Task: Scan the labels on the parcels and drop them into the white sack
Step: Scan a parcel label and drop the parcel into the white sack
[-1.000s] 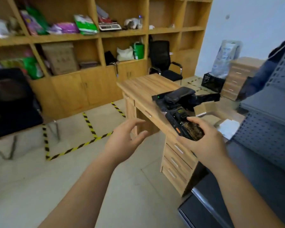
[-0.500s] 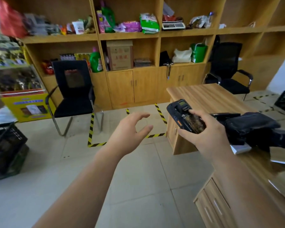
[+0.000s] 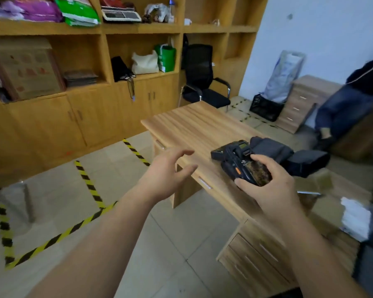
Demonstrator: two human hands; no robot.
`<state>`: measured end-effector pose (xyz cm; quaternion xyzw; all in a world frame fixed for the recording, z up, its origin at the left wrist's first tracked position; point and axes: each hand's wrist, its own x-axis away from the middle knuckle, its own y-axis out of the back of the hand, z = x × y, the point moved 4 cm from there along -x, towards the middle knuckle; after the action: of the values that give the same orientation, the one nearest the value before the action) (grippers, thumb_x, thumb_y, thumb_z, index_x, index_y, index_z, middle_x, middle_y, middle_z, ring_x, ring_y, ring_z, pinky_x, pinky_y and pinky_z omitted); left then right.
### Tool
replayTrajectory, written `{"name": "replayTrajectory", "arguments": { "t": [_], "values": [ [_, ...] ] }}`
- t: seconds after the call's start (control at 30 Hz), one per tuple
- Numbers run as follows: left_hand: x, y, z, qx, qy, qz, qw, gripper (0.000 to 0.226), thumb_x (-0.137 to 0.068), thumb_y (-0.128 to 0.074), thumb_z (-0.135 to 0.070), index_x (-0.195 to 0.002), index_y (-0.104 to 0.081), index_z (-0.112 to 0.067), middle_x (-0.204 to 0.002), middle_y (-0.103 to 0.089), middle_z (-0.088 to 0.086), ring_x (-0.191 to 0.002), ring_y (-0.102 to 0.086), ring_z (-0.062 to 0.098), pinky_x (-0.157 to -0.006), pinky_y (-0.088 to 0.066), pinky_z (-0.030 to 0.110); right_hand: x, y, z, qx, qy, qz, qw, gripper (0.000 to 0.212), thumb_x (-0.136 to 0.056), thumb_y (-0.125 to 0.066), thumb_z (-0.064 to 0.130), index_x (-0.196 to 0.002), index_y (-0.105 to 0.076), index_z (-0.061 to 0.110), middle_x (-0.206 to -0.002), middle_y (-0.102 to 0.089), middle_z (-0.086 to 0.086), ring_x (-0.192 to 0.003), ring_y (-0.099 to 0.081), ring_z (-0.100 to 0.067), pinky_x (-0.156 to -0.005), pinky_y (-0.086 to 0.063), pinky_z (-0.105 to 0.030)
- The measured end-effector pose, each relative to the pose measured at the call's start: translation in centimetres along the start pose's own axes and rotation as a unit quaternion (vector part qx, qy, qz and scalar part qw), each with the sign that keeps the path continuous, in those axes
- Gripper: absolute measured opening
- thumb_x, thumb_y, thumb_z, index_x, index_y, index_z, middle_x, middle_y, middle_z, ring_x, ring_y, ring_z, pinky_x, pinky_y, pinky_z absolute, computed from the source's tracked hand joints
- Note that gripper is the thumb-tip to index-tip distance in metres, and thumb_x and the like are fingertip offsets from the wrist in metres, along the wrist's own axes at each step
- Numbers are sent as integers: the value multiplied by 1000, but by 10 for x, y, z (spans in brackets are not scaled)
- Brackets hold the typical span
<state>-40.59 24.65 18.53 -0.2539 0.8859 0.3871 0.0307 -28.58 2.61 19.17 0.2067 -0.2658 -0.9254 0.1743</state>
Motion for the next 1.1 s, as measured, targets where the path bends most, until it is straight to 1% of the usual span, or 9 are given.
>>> {"name": "replayTrajectory", "arguments": {
  "t": [0.07, 0.2, 0.33, 0.43, 0.63, 0.8, 0.9, 1.0, 1.1],
  "values": [
    [-29, -12, -2, 18, -40, 28, 999, 36, -94, -61, -38, -128, -59, -27, -125, -58, -13, -116, -51, 4, -100, -41, 25, -3, 6, -11, 15, -34, -28, 999, 60, -69, -89, 24, -122, -63, 34, -113, -60, 17, -109, -57, -9, -95, -45, -28],
    [-67, -51, -14, 61, -93, 72, 991, 32, -93, -65, -30, -123, -63, -23, -115, -59, -16, -107, -48, -4, -97, -40, 21, -2, 26, -36, 38, -91, -76, 992, 61, -67, -89, 33, -119, -60, 43, -113, -60, 21, -108, -58, -9, -96, -50, -37],
    [-97, -96, -19, 76, -125, 135, 980, 34, -93, -64, -33, -126, -62, -23, -125, -60, -12, -118, -50, 2, -102, -41, 27, -4, 43, -66, 52, -148, -130, 979, 60, -68, -87, 37, -117, -55, 50, -111, -58, 22, -104, -60, -13, -91, -53, -42],
    [-121, -125, -19, 73, -122, 162, 976, 35, -93, -64, -35, -127, -61, -25, -122, -57, -17, -114, -50, 0, -100, -41, 24, -10, 51, -89, 71, -171, -152, 971, 60, -70, -86, 37, -121, -56, 45, -105, -52, 28, -101, -57, -11, -87, -51, -36],
    [-185, -176, -17, 58, -117, 196, 972, 33, -92, -66, -33, -124, -63, -25, -119, -60, -16, -113, -54, 2, -99, -42, 23, -54, 53, -149, 69, -205, -170, 961, 61, -69, -86, 42, -123, -56, 44, -117, -58, 15, -106, -57, -12, -93, -52, -40],
    [-249, -212, -5, 40, -85, 198, 976, 32, -91, -67, -30, -121, -64, -20, -117, -64, -6, -112, -59, 12, -97, -48, 36, -113, 57, -189, 54, -210, -167, 962, 63, -68, -86, 41, -124, -57, 43, -120, -59, 13, -111, -56, -12, -96, -49, -37],
    [-282, -232, 5, 53, -51, 201, 977, 35, -87, -66, -38, -119, -64, -24, -113, -65, -6, -106, -63, 15, -87, -56, 46, -144, 57, -214, 43, -217, -158, 963, 61, -70, -86, 38, -124, -58, 41, -121, -59, 13, -113, -56, -12, -97, -48, -36],
    [-307, -254, 20, 31, -46, 190, 980, 31, -89, -68, -27, -118, -65, -17, -114, -65, -1, -107, -62, 16, -92, -53, 42, -167, 52, -236, 42, -216, -141, 965, 61, -71, -86, 37, -125, -59, 37, -120, -58, 14, -111, -56, -10, -93, -46, -29],
    [-323, -271, 45, 3, -8, 188, 982, 34, -89, -70, -21, -121, -64, -12, -118, -65, 2, -105, -61, 14, -90, -47, 28, -183, 44, -251, 41, -225, -127, 965, 62, -72, -86, 39, -127, -58, 36, -120, -56, 16, -110, -55, -9, -90, -45, -28]
  ]
}}
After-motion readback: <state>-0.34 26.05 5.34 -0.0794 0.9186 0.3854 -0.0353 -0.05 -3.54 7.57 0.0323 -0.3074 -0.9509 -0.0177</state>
